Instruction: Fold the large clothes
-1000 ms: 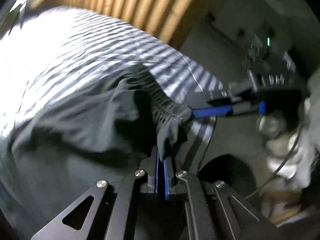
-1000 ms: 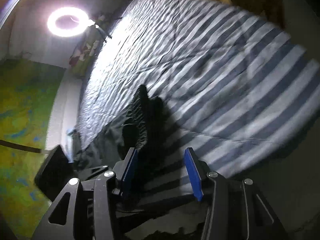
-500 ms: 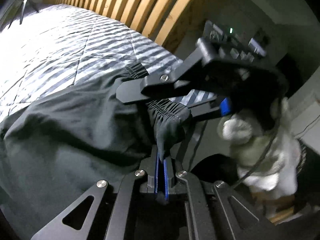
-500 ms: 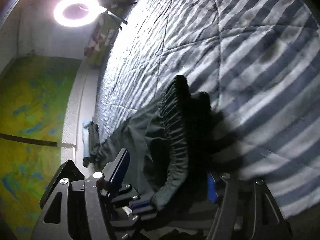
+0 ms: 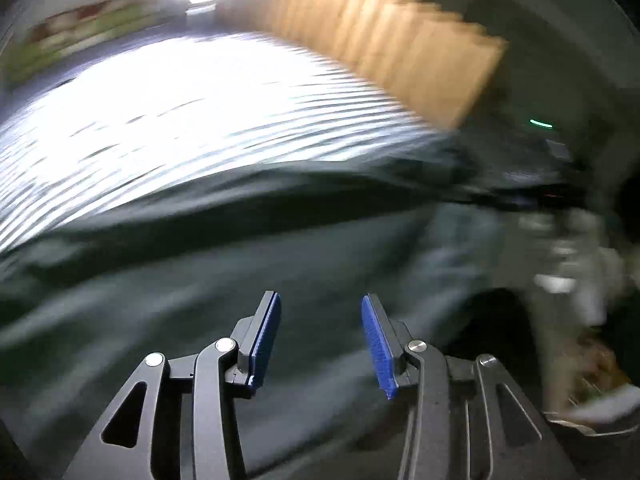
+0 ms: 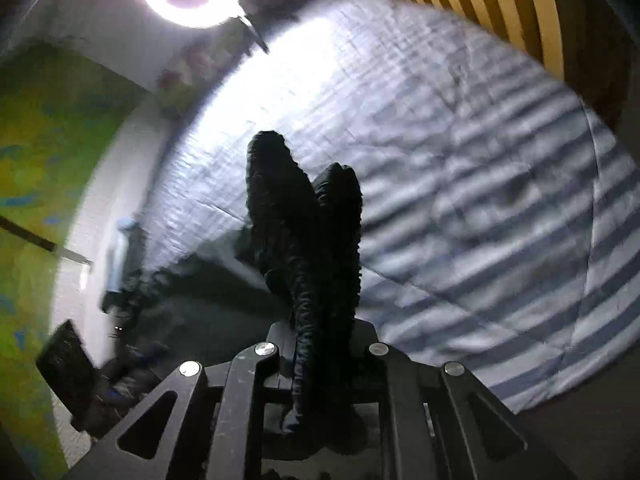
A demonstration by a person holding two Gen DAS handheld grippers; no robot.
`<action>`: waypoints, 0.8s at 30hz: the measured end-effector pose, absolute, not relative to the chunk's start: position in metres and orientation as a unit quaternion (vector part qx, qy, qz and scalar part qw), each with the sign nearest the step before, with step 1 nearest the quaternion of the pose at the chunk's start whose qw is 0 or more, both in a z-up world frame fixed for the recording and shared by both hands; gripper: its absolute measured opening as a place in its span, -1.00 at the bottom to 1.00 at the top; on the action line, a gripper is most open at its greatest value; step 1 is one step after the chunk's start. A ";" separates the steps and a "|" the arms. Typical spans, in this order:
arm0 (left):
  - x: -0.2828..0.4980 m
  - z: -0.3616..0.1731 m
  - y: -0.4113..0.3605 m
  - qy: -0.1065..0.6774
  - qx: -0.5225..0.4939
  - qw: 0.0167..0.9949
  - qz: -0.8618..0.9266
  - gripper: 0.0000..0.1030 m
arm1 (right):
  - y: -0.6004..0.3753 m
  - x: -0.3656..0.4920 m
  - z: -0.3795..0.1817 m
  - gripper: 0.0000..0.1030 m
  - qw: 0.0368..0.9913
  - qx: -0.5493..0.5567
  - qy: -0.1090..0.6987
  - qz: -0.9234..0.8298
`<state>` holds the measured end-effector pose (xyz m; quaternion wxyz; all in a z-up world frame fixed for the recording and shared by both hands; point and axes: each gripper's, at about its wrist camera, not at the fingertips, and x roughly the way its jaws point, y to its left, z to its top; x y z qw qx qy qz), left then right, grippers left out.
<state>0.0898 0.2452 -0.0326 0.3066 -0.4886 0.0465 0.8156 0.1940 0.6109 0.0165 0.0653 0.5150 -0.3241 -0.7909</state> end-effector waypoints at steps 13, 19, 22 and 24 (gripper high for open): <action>0.100 -0.034 0.099 0.011 -0.509 0.192 0.839 -0.20 | 0.573 0.180 0.076 -0.76 0.051 0.509 -0.289 -0.809; 0.129 0.007 -0.019 -0.017 -0.465 0.115 0.878 -0.18 | 0.511 0.177 0.148 -0.76 0.107 0.471 -0.255 -0.838; 0.134 0.015 -0.071 -0.029 -0.452 0.043 0.890 -0.18 | 0.454 0.170 0.178 -0.76 0.146 0.458 -0.225 -0.847; 0.136 0.015 -0.110 -0.040 -0.440 -0.007 0.897 -0.18 | 0.412 0.164 0.193 -0.76 0.177 0.452 -0.208 -0.849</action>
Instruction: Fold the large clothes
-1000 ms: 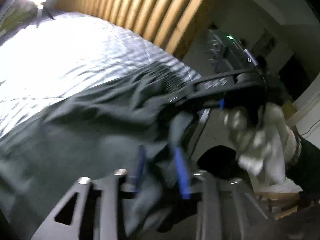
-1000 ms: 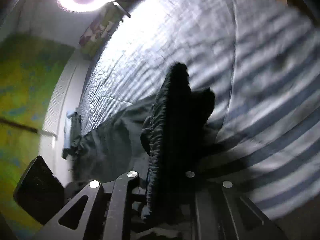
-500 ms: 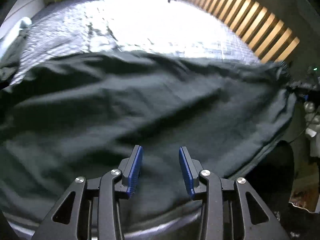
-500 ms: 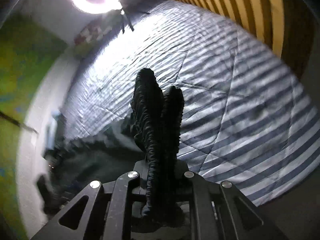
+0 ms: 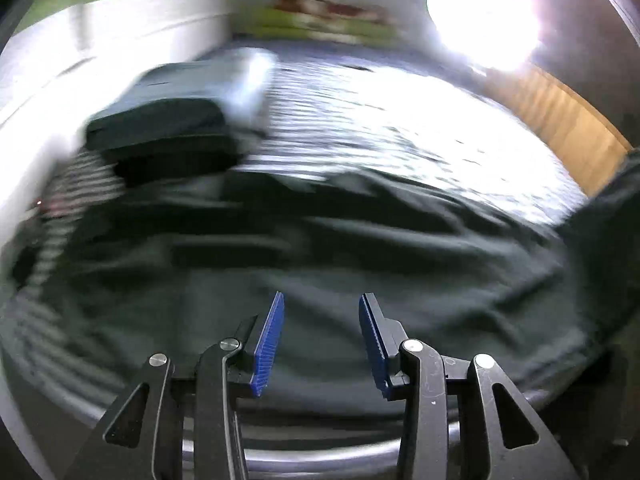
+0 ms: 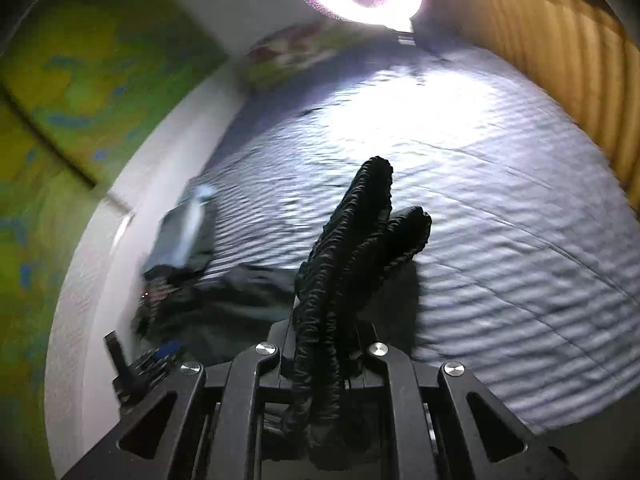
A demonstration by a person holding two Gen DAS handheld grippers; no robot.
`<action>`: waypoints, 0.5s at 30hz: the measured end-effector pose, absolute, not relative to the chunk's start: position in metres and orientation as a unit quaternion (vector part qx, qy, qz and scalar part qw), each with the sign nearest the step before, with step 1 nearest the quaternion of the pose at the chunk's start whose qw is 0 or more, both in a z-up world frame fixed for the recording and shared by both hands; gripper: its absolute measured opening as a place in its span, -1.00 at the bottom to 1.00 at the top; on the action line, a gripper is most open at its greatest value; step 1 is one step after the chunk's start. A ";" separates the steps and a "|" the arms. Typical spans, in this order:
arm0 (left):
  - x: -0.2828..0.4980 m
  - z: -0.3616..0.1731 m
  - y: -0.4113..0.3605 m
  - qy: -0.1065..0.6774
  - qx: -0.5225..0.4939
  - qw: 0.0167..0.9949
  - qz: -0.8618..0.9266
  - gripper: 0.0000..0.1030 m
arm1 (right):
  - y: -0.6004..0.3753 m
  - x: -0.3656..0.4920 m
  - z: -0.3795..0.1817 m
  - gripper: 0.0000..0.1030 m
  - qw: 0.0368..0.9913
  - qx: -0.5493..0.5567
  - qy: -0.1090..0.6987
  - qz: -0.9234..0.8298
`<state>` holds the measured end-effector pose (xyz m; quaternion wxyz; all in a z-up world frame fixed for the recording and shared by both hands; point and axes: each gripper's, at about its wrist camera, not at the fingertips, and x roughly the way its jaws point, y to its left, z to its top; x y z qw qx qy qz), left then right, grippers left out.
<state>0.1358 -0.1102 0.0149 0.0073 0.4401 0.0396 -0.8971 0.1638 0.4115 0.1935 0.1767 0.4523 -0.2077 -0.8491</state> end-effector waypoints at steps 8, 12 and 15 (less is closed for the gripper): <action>0.163 0.007 -0.243 0.129 0.382 0.105 -0.909 -0.18 | 0.216 0.129 0.205 -0.76 0.276 0.456 -0.131 -0.836; 0.174 0.004 -0.275 0.154 0.370 0.111 -0.909 -0.18 | 0.099 0.114 0.184 -0.76 0.324 0.473 -0.091 -0.814; 0.187 0.009 -0.291 0.157 0.352 0.108 -0.916 -0.18 | 0.024 0.107 0.158 -0.76 0.350 0.486 -0.061 -0.798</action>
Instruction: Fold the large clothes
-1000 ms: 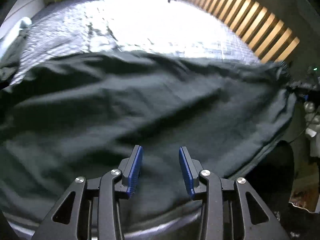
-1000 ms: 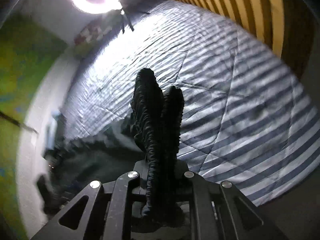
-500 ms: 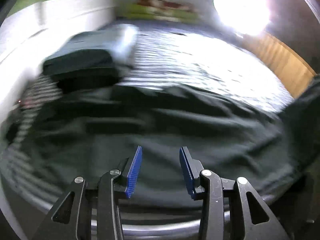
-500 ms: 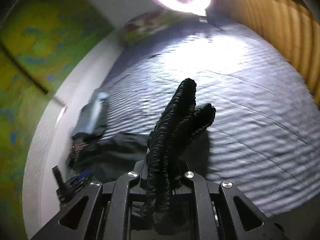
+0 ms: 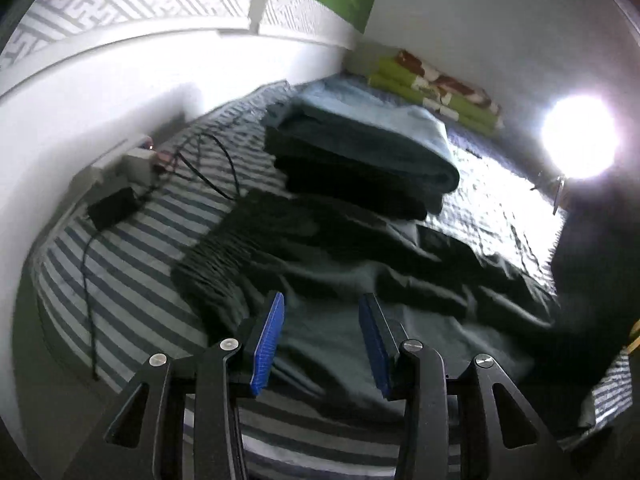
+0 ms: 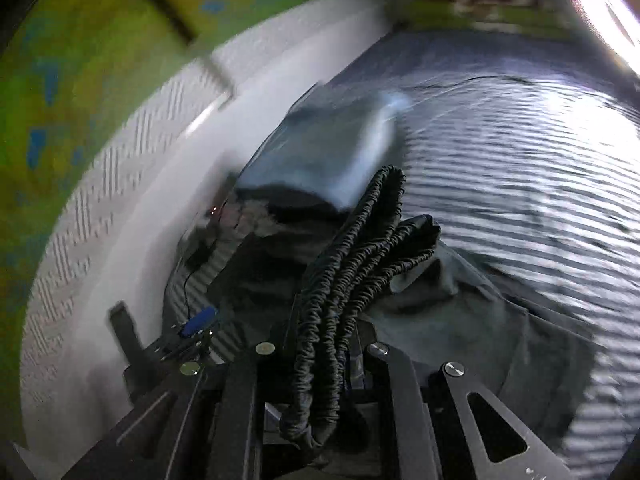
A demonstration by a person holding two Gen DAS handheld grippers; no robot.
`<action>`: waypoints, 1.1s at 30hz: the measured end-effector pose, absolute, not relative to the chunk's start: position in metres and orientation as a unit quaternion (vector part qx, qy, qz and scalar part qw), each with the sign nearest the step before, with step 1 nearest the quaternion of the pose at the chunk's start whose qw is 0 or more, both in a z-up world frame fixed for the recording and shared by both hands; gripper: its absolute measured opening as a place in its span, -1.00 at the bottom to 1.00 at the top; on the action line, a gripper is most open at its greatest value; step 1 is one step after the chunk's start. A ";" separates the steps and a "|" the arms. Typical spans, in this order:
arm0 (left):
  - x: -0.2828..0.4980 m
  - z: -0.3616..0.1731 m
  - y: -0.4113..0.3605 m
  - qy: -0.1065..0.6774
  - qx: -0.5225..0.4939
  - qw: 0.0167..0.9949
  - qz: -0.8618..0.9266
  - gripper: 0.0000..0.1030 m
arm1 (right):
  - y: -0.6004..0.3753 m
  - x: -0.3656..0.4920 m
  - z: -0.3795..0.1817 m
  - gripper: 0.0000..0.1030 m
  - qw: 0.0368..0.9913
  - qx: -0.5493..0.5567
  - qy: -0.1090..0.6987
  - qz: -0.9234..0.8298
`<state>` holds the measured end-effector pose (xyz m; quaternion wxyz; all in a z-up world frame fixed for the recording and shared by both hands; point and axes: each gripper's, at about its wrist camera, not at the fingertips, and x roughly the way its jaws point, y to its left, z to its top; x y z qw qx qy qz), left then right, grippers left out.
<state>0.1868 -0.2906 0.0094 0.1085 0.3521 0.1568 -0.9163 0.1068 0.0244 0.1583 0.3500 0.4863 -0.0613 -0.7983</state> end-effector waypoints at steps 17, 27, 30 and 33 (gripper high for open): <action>0.217 -0.013 -0.346 0.171 0.371 0.143 -0.901 -0.18 | -0.199 0.103 0.031 -0.76 0.383 0.541 0.008 -0.748; 0.212 -0.013 -0.342 0.171 0.370 0.135 -0.903 -0.18 | -0.242 0.084 0.023 -0.48 0.400 0.565 0.048 -0.720; 0.211 -0.012 -0.340 0.170 0.368 0.135 -0.904 -0.18 | -0.234 0.082 0.039 -0.35 0.414 0.561 0.058 -0.715; 0.212 -0.004 -0.335 0.163 0.353 0.136 -0.911 -0.18 | -0.224 0.078 0.062 -0.02 0.436 0.549 0.040 -0.711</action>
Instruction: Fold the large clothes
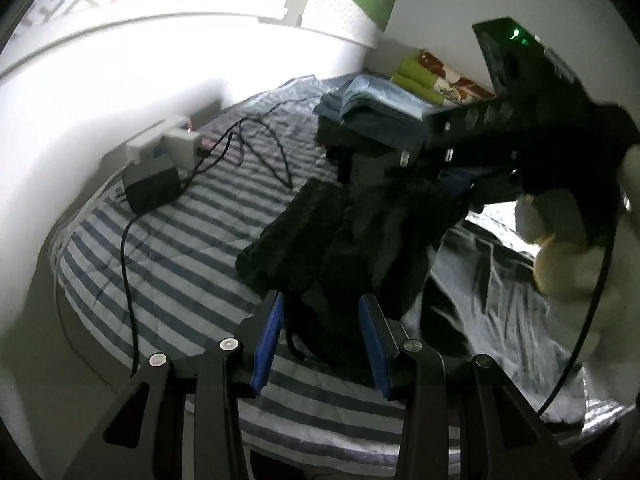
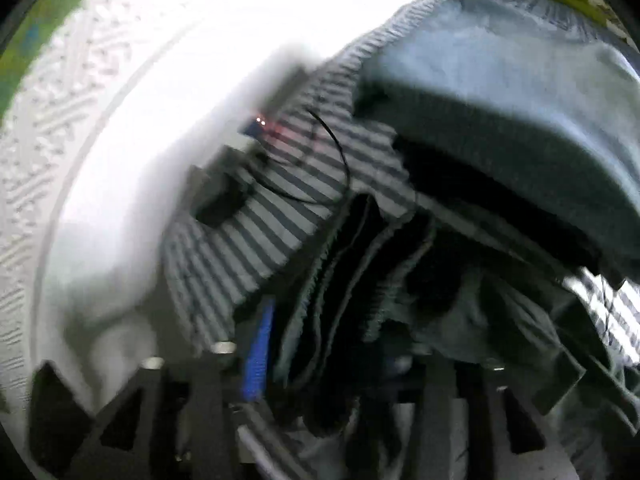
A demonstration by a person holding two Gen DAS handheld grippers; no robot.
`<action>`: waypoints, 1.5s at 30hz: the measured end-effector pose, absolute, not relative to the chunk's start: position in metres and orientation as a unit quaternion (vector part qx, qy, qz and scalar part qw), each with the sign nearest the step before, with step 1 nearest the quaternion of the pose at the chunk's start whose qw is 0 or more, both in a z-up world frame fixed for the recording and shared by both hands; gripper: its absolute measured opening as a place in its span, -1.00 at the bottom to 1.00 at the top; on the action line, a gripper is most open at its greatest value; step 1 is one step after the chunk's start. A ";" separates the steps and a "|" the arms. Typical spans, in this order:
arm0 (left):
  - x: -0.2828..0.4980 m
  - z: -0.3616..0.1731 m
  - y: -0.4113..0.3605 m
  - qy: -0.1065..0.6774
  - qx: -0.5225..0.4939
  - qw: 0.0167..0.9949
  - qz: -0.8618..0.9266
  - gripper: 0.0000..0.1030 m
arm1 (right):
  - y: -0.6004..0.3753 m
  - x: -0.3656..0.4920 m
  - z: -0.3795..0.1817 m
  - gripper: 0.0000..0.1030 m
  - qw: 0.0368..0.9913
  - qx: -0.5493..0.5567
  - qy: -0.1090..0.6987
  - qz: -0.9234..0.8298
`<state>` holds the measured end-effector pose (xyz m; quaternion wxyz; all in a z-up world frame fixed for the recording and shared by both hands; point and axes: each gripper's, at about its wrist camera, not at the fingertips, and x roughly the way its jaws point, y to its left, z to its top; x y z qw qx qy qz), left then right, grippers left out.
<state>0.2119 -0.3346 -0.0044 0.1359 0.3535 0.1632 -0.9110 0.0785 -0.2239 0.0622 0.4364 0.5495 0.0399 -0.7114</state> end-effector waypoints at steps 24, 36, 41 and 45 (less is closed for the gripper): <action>0.154 -0.030 -0.278 0.040 0.410 0.173 -0.895 -0.18 | 0.132 0.084 0.011 -0.02 0.266 0.599 -0.077 -0.751; 0.171 0.001 -0.025 0.019 0.394 -0.100 -0.914 0.31 | 0.232 0.053 0.000 -0.02 0.269 0.569 -0.223 -0.745; 0.151 -0.037 0.046 -0.058 0.456 -0.103 -0.882 0.32 | 0.235 0.034 -0.029 -0.02 0.275 0.575 -0.289 -0.714; 0.156 -0.056 0.060 -0.085 0.482 -0.078 -0.869 0.32 | 0.257 0.020 -0.030 -0.13 0.281 0.563 -0.326 -0.705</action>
